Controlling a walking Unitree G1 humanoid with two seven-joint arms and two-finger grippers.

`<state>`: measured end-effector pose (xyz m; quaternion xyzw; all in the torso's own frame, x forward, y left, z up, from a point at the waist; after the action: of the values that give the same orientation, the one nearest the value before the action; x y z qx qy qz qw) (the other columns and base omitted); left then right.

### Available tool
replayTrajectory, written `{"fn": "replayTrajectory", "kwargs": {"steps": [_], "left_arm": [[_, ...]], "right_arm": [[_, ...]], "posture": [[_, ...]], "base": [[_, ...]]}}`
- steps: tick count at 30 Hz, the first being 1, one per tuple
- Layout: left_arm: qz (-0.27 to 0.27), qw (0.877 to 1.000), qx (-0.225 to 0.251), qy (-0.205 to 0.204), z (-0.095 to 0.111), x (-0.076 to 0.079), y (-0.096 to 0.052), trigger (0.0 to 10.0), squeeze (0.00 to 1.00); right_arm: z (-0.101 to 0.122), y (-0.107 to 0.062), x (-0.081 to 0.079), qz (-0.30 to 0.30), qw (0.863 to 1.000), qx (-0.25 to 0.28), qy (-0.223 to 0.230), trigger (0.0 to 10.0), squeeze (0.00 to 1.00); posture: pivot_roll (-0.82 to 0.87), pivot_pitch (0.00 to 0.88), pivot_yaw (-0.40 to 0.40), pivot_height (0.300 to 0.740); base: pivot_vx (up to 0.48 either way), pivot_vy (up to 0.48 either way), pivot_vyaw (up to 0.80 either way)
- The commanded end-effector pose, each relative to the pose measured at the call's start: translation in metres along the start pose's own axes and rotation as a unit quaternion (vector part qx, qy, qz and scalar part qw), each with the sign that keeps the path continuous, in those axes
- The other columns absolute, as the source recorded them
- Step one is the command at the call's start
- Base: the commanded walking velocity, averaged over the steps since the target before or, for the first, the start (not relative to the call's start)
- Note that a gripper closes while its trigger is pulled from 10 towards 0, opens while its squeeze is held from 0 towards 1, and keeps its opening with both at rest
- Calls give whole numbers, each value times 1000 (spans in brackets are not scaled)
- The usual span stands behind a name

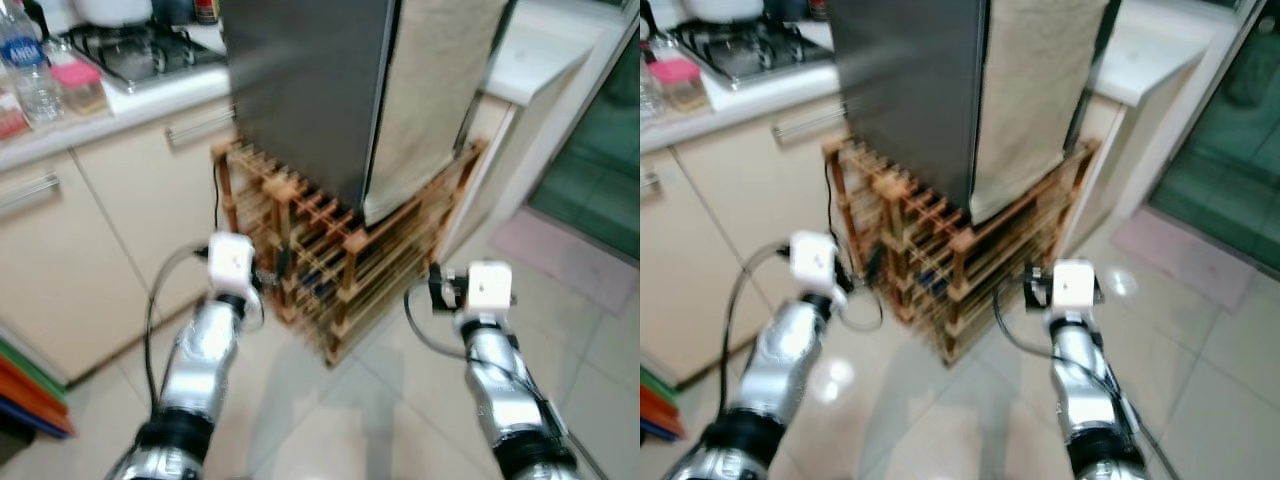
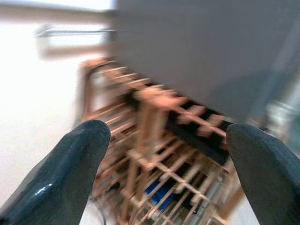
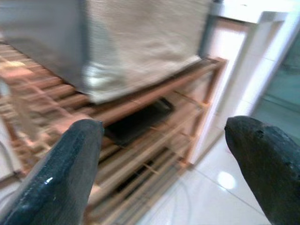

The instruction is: Restocking fridge

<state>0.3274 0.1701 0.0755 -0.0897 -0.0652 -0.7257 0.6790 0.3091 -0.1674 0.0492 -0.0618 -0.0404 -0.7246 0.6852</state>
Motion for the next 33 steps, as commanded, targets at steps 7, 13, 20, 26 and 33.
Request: {"fn": "replayTrajectory", "kwargs": {"steps": [7, 13, 20, 26, 33], "left_arm": [[-41, 999, -1, -2, 2, 16, 3, 10000, 0], [-84, 996, -11, 33, -4, 30, 0, 10000, 0], [-111, 992, -2, 54, 0, 38, -1, 10000, 0], [-112, 992, 1, 64, 1, 38, -1, 10000, 0], [-112, 992, 3, 64, 1, 36, -3, 10000, 0]], "right_arm": [[-2, 1, 20, -50, 998, -12, 40, 10000, 102], [-2, 0, 17, -43, 999, -9, 27, 10000, 106], [-1, 2, 14, -30, 999, -7, 15, 10000, 98], [1, 2, 11, -22, 1000, -3, 9, 10000, 98], [-1, 1, 9, -18, 1000, -5, 7, 10000, 102]], "posture": [[-6, 0, -15, 740], [-6, 0, -14, 740], [-8, 0, -14, 740], [-7, 0, -14, 740], [-5, 0, -12, 740]], "base": [[0, 0, 0], [0, 0, 0], [0, -62, 0], [172, -408, 0], [308, -363, 0]]}}
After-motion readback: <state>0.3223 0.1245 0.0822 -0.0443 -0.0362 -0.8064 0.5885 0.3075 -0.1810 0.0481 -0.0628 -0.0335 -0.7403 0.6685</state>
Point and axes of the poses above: a point about 5 cm out from each wrist's last joint towards the gripper, its own y axis pointing out of the wrist towards the gripper, its own z axis along the axis of the wrist's last joint, x = y × z, the point moved 2 cm from there along y, pointing out of the wrist towards the gripper, and after that the axes turned 4 degrees about -y, right-handed, at the moved point
